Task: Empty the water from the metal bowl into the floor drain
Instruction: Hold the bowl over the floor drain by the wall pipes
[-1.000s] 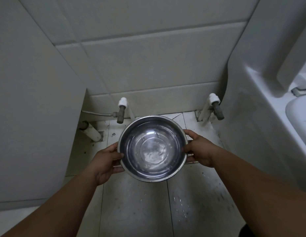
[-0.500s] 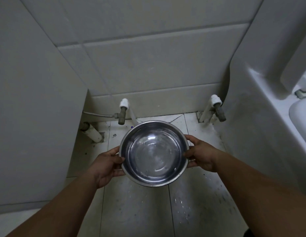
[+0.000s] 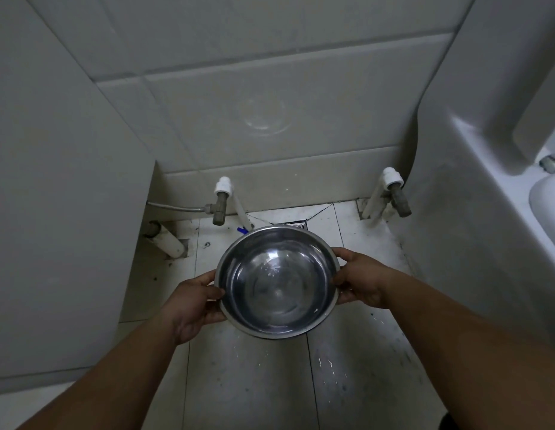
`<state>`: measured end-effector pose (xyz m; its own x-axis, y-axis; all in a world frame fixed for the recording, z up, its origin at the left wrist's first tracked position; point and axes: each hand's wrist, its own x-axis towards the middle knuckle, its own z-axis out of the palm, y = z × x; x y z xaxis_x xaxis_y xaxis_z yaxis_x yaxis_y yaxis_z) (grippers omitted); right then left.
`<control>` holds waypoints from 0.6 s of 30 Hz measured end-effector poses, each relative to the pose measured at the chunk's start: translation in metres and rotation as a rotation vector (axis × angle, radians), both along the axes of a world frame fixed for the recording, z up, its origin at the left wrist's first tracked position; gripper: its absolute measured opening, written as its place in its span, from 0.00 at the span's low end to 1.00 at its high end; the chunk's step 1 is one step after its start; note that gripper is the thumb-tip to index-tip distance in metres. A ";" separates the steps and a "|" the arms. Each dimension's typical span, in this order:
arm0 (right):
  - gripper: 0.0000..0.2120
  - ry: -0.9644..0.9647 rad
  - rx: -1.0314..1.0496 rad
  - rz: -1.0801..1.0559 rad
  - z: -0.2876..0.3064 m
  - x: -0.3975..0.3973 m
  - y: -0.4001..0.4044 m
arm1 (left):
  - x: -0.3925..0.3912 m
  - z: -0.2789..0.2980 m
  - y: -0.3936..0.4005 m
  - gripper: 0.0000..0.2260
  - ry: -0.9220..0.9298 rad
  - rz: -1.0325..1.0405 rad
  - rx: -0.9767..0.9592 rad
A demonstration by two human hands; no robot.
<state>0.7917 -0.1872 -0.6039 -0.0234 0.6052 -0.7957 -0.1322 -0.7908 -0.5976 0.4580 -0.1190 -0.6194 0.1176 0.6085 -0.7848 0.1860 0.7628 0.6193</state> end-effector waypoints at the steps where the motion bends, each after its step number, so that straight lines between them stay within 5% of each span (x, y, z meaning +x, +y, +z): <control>1: 0.36 0.001 0.002 0.002 -0.001 0.000 0.002 | 0.001 0.000 0.001 0.22 0.000 0.002 0.000; 18: 0.25 0.041 0.055 0.014 -0.007 0.001 0.023 | 0.007 0.018 0.014 0.21 -0.015 0.017 0.038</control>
<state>0.7925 -0.1644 -0.6111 -0.0640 0.6473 -0.7596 -0.1469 -0.7590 -0.6344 0.4654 -0.1050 -0.6015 0.1186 0.6395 -0.7596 0.1642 0.7418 0.6502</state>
